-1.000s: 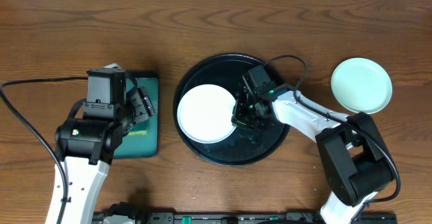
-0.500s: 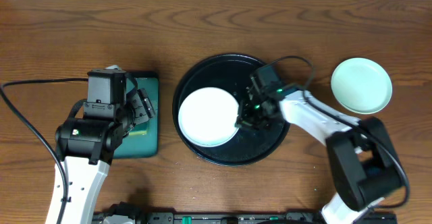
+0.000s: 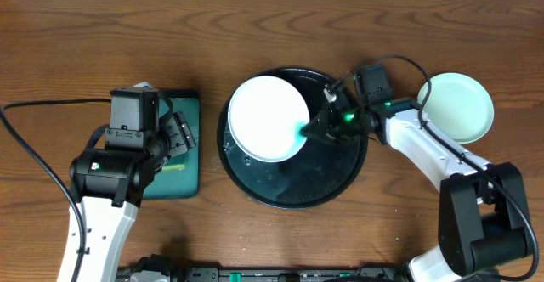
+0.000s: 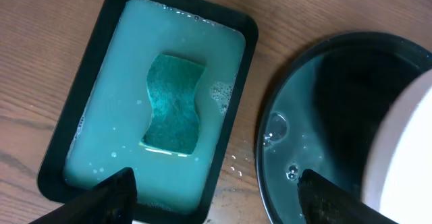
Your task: Clean dirty plates on tray and stack at the side
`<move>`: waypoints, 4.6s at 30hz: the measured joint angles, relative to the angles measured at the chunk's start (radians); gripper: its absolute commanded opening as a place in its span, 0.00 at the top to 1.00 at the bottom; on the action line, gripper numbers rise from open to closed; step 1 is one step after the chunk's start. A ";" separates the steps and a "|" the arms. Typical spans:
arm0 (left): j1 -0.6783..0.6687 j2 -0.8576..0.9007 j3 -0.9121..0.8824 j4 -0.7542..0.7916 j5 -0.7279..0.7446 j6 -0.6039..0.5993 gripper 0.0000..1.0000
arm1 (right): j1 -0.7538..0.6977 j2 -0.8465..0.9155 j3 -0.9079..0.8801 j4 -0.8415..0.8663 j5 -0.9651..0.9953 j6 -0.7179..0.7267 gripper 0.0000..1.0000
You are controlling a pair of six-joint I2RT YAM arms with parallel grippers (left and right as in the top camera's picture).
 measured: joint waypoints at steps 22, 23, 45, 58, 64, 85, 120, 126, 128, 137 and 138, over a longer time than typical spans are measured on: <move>0.000 0.001 0.000 0.000 0.000 0.000 0.23 | -0.060 0.000 0.000 -0.468 0.122 0.030 0.98; 0.000 0.001 0.000 0.000 0.000 0.000 0.23 | -0.067 0.000 0.000 -0.480 0.168 0.033 0.98; 0.000 0.002 0.000 0.003 0.000 0.000 0.23 | -0.083 -0.196 0.001 -0.317 0.704 -0.030 0.99; 0.000 0.042 0.000 0.004 0.000 0.000 0.23 | -0.165 -0.230 0.024 -0.269 0.692 -0.033 0.99; 0.000 0.044 0.000 0.012 0.000 0.000 0.23 | -0.326 -0.230 0.140 -0.362 0.661 -0.052 0.99; 0.000 0.044 0.000 0.019 0.000 0.000 0.23 | -0.682 -0.230 0.252 -0.534 0.531 -0.161 0.98; 0.000 0.044 0.000 0.019 0.000 0.000 0.23 | 0.266 -0.113 0.265 -0.308 1.244 -0.417 0.99; 0.000 0.044 0.000 0.019 0.000 0.000 0.23 | 0.380 -0.113 0.265 -0.250 1.549 -0.516 0.99; 0.000 0.044 0.000 0.019 0.000 0.000 0.23 | 0.416 -0.113 0.266 -0.199 1.670 -0.581 0.99; 0.000 0.044 0.000 0.019 0.000 0.000 0.23 | 0.637 -0.113 0.270 0.050 2.066 -0.956 0.99; 0.000 0.044 0.000 0.019 0.000 0.000 0.22 | 0.660 -0.113 0.270 0.069 2.096 -0.999 0.99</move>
